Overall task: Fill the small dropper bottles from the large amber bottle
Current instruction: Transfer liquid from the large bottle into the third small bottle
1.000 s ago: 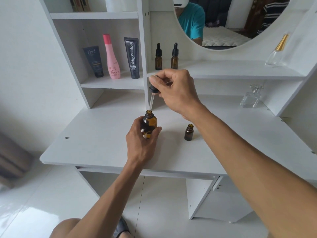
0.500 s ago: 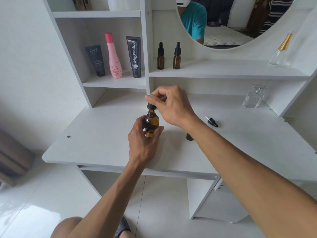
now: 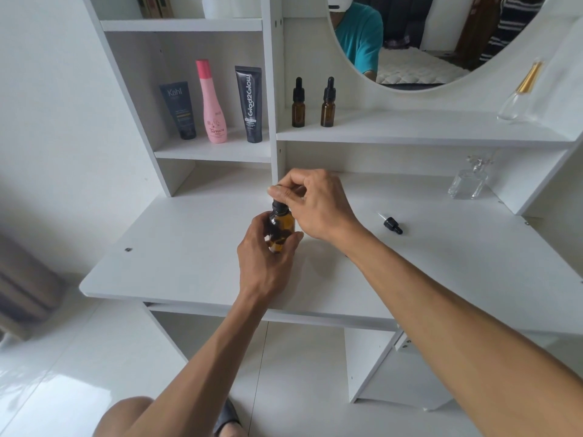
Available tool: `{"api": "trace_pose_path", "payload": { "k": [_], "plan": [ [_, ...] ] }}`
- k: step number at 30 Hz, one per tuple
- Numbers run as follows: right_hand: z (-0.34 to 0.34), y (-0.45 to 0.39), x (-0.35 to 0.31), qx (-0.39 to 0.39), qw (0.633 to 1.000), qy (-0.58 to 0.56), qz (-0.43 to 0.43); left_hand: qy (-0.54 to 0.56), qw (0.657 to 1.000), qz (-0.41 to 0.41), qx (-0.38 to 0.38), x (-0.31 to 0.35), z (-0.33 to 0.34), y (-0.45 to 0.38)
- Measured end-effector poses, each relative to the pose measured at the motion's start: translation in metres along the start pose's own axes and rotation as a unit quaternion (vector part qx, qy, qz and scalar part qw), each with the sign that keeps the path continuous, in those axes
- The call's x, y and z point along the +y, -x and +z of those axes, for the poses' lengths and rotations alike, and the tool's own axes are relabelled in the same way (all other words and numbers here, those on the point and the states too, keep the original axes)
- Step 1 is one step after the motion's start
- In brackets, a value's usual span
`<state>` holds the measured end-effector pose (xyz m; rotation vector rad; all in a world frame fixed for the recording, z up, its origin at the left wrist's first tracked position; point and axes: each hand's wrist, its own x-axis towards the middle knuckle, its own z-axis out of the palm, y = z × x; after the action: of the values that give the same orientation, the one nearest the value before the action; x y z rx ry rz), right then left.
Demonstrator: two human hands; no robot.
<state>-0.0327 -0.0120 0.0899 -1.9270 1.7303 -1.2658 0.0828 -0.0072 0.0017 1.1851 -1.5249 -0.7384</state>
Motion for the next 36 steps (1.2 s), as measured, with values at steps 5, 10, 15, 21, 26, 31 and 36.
{"api": "trace_pose_path", "payload": {
  "k": [5, 10, 15, 21, 26, 31, 36],
  "plan": [
    [-0.009, 0.0, -0.006, 0.009, 0.998, -0.062, 0.012, 0.003, 1.0, -0.004, -0.001, 0.0, 0.0, 0.0],
    [-0.022, -0.006, -0.016, 0.037, 0.993, -0.11, 0.004, 0.005, 1.0, -0.005, -0.002, 0.001, 0.001, 0.0],
    [-0.034, -0.013, -0.024, 0.068, 0.989, -0.132, 0.001, 0.006, 1.0, -0.006, -0.002, 0.003, 0.0, 0.001],
    [-0.046, -0.016, -0.027, 0.095, 0.98, -0.172, 0.028, 0.009, 1.0, -0.005, -0.004, 0.003, 0.0, 0.001],
    [-0.055, -0.018, -0.027, 0.117, 0.969, -0.211, 0.057, 0.01, 1.0, -0.008, -0.004, 0.003, 0.0, 0.001],
    [-0.067, -0.018, -0.021, 0.137, 0.955, -0.251, 0.082, 0.011, 1.0, -0.009, -0.003, 0.004, -0.001, 0.001],
    [-0.083, -0.01, -0.003, 0.167, 0.946, -0.253, 0.115, 0.005, 1.0, -0.01, 0.0, 0.003, 0.0, 0.001]
  ]
}}
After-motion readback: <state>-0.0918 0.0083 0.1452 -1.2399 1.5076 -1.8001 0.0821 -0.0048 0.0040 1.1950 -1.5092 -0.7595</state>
